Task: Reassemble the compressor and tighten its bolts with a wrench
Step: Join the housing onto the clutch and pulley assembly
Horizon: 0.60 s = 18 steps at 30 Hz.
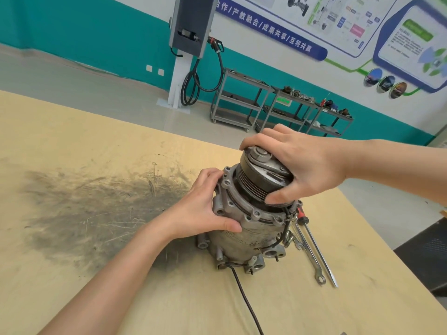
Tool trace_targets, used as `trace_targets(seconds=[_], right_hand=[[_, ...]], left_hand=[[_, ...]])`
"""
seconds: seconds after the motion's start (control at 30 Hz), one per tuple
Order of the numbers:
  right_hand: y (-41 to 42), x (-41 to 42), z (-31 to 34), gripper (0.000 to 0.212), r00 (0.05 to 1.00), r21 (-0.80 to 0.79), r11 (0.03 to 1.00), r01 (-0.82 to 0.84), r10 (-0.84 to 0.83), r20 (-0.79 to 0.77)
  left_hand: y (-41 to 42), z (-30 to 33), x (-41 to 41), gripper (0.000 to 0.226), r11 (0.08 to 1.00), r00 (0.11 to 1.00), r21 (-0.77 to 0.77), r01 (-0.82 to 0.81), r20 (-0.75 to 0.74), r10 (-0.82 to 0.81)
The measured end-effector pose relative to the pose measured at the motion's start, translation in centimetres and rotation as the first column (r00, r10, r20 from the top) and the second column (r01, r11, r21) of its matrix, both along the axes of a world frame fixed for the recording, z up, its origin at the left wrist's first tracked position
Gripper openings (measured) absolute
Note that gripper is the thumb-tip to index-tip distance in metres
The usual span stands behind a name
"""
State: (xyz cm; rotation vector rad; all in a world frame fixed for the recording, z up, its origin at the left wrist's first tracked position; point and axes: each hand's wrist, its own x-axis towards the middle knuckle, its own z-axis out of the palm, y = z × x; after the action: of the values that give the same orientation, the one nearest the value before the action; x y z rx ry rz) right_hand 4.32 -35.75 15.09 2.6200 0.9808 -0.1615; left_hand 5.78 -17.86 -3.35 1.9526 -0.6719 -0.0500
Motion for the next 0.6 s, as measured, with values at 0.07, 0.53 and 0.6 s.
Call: trace_targets(seconds=[0.07, 0.53, 0.6], right_hand=[[1.0, -0.5, -0.5, 0.088, 0.972, 0.006, 0.972, 0.235, -0.235, 0.012], [1.6, -0.9, 2.3, 0.125, 0.946, -0.11, 0.955, 0.276, -0.291, -0.145], [0.8, -1.5, 3.0, 0.125, 0.989, -0.191, 0.977, 0.098, -0.117, -0.095]], left_hand=[[0.0, -0.1, 0.1, 0.116, 1.0, 1.0, -0.002, -0.015, 0.004, 0.015], [0.0, 0.1, 0.0, 0.117, 0.999, 0.999, 0.009, -0.032, -0.011, 0.032], [0.0, 0.1, -0.1, 0.122, 0.999, 0.999, 0.021, -0.032, -0.016, 0.032]])
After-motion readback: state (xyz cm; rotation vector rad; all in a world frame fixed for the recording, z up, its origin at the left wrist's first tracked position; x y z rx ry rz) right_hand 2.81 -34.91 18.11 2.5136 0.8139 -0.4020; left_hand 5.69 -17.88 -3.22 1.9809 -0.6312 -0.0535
